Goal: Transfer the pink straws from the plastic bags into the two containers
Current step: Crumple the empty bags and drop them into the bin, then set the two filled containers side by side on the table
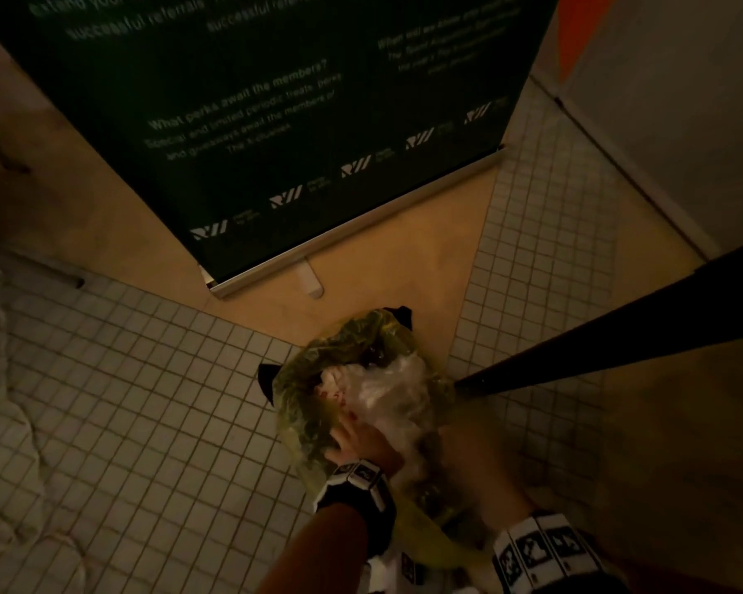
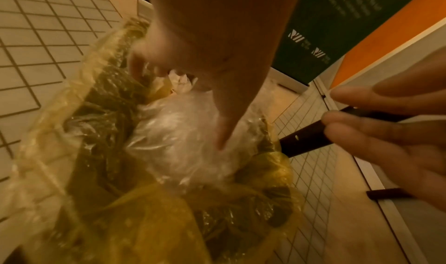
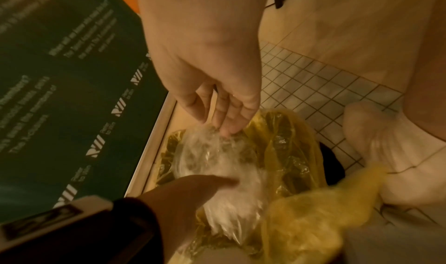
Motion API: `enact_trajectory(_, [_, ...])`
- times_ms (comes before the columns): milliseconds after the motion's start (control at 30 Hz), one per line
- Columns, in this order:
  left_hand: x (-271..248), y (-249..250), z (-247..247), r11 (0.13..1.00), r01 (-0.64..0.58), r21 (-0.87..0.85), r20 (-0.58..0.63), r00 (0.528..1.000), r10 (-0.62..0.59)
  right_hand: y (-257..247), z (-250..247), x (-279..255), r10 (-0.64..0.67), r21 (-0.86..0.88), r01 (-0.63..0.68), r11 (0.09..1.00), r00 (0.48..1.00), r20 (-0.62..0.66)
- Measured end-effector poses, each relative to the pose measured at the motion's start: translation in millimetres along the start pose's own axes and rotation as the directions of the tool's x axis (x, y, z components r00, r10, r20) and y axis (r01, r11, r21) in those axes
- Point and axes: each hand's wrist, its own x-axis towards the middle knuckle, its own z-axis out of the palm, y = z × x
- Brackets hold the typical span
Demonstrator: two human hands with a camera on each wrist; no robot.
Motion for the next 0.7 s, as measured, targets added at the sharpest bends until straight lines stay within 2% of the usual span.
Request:
enact_trajectory(33, [-3.7, -1.6, -5.3, 0.997, 0.047, 0.062, -0.036, 0.998, -0.045, 0.3, 1.6, -0.1, 0.0, -0.017, 0.0, 1.0, 1.0, 0.014])
enact_trajectory(100, [-0.4, -3.2, -6.0, 0.992, 0.058, 0.11, -0.15, 0.988, -0.041, 2.8, 1.9, -0.3, -0.01, -0.035, 0.011, 0.999, 0.999, 0.03])
enact_trajectory(133, [1.1, -2.1, -5.6, 0.995, 0.02, 0.099, -0.212, 0.977, 0.002, 4.6, 0.6, -0.1, -0.012, -0.034, 0.013, 0.999, 1.0, 0.028])
enact_trajectory(200, [4.4, 1.7, -4.4, 0.986, -0.151, 0.076, -0.344, 0.924, 0.168, 7.3, -3.8, -0.5, -0.002, -0.025, 0.002, 1.0, 1.0, -0.004])
enact_trajectory(233, [8.7, 3.6, -1.8, 0.964, -0.241, 0.109, -0.358, 0.896, 0.264, 7.5, -6.7, -1.5, 0.009, -0.01, -0.009, 1.0, 1.0, -0.023])
enact_trajectory(300, [18.4, 7.9, 2.2, 0.921, -0.359, 0.152, -0.283, 0.877, 0.389, 8.1, -13.6, -1.6, 0.039, 0.031, -0.037, 0.999, 0.997, -0.063])
enact_trajectory(367, [28.7, -0.2, 17.4, 0.927, -0.341, 0.159, -0.036, 0.936, 0.35, 7.5, -20.1, -1.8, 0.065, 0.07, -0.059, 0.996, 0.994, -0.088])
enact_trajectory(400, [32.0, -6.4, 25.1, 0.926, -0.302, 0.228, 0.114, 0.953, 0.282, 6.4, -21.9, -2.1, 0.074, 0.088, -0.066, 0.994, 0.994, -0.084])
enact_trajectory(433, [32.5, -13.0, 30.9, 0.924, -0.289, 0.25, 0.225, 0.946, 0.235, 4.8, -22.8, -3.1, 0.08, 0.099, -0.074, 0.992, 0.995, -0.066])
enact_trajectory(467, [28.7, -15.4, 30.6, 0.924, -0.311, 0.224, 0.3, 0.924, 0.238, 3.0, -22.5, -4.4, 0.083, 0.093, -0.079, 0.993, 0.996, -0.036])
enact_trajectory(500, [25.1, -15.5, 29.0, 0.914, -0.363, 0.183, 0.331, 0.898, 0.291, 0.0, -21.0, -7.6, 0.078, 0.075, -0.077, 0.994, 0.997, 0.003])
enact_trajectory(567, [17.6, -10.7, 16.7, 0.907, -0.412, 0.083, 0.268, 0.886, 0.378, -7.6, -16.8, -16.6, 0.052, 0.014, -0.053, 0.999, 0.996, 0.068])
enact_trajectory(633, [8.4, -2.5, -2.7, 0.893, -0.442, 0.089, 0.077, 0.896, 0.436, -17.2, -16.2, -27.4, -0.001, -0.042, 0.004, 0.999, 0.997, 0.078])
enact_trajectory(700, [-6.4, 4.9, -23.4, 0.886, -0.456, 0.077, -0.087, 0.883, 0.462, -28.6, -23.9, -40.1, -0.084, -0.069, 0.087, 0.994, 0.996, 0.038])
